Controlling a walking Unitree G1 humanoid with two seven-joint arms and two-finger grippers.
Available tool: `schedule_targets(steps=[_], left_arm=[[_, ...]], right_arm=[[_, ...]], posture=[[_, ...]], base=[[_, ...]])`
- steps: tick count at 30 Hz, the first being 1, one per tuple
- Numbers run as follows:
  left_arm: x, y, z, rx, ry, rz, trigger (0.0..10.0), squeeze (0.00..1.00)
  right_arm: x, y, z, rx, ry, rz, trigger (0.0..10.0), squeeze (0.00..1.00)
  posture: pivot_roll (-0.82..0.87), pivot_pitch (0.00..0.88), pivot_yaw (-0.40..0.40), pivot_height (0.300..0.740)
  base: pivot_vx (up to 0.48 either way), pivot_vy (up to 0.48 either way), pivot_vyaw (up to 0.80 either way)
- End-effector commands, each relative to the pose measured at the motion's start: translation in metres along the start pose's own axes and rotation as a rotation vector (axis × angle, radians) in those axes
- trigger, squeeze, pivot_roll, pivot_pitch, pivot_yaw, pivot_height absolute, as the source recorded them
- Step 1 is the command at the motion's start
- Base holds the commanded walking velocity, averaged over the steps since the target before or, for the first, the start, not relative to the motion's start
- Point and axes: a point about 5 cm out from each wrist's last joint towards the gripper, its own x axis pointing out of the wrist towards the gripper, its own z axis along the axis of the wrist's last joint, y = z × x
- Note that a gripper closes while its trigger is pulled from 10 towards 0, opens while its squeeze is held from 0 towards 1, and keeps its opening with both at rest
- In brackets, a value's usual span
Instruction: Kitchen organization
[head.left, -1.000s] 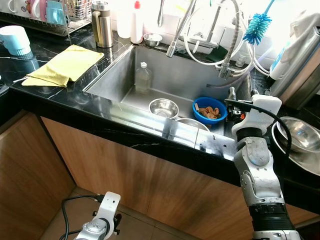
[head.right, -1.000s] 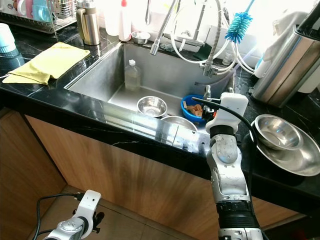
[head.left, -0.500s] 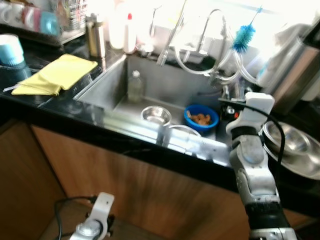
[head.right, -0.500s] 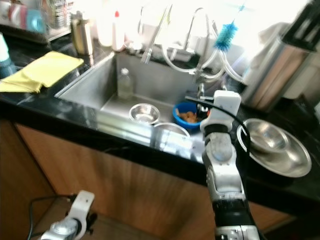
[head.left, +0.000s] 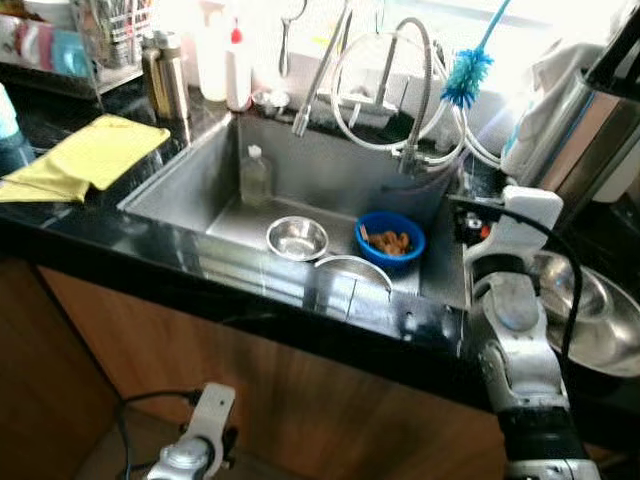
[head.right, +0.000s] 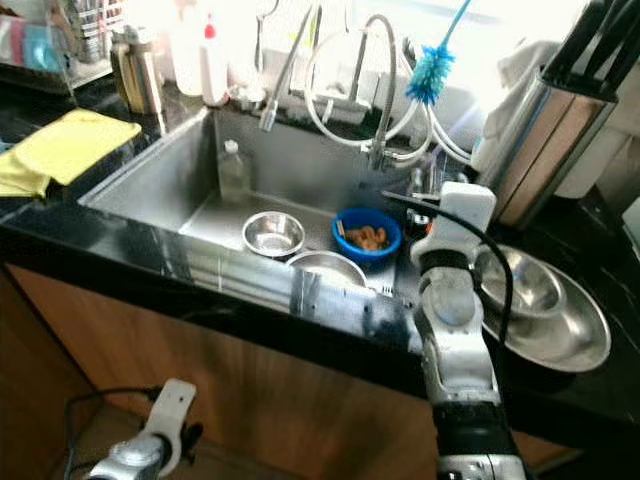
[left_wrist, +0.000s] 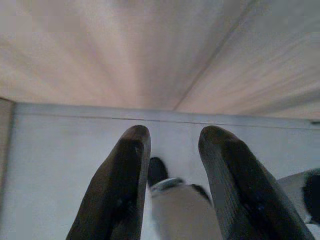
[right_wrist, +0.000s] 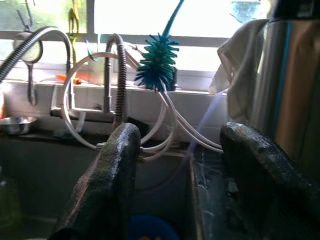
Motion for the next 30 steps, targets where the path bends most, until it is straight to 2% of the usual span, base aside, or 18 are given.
schedule_targets(steps=[1,4,6,13,17,30], left_arm=[[-0.001,0.002,-0.003,0.001,0.012,0.003,10.0,0.0],[-0.001,0.002,-0.003,0.002,0.013,0.002,10.0,0.0],[-0.001,0.002,-0.003,0.005,0.014,0.001,10.0,0.0],[-0.001,0.002,-0.003,0.009,0.015,-0.003,10.0,0.0],[-0.001,0.002,-0.003,0.01,0.015,-0.004,10.0,0.0],[-0.001,0.002,-0.003,0.01,0.015,-0.005,10.0,0.0]], right_arm=[[0.0,-0.009,0.008,-0.001,-0.023,-0.065,10.0,0.0],[-0.001,-0.016,0.011,0.001,-0.027,-0.111,10.0,0.0],[-0.005,-0.026,0.016,0.029,-0.035,-0.186,10.0,0.0],[-0.01,-0.034,0.021,0.023,-0.037,-0.22,10.0,0.0],[-0.015,-0.057,0.019,0.033,0.013,-0.375,10.0,0.0],[-0.017,-0.058,0.021,0.039,0.033,-0.394,10.0,0.0]], posture=[[0.23,0.051,-0.134,0.711],[0.22,0.051,-0.133,0.711],[0.22,0.05,-0.131,0.711],[0.21,0.048,-0.129,0.711],[0.21,0.048,-0.13,0.711],[0.21,0.048,-0.13,0.711]], base=[[0.0,0.0,0.0],[0.0,0.0,0.0],[0.0,0.0,0.0],[0.0,0.0,0.0],[0.0,0.0,0.0],[0.0,0.0,0.0]])
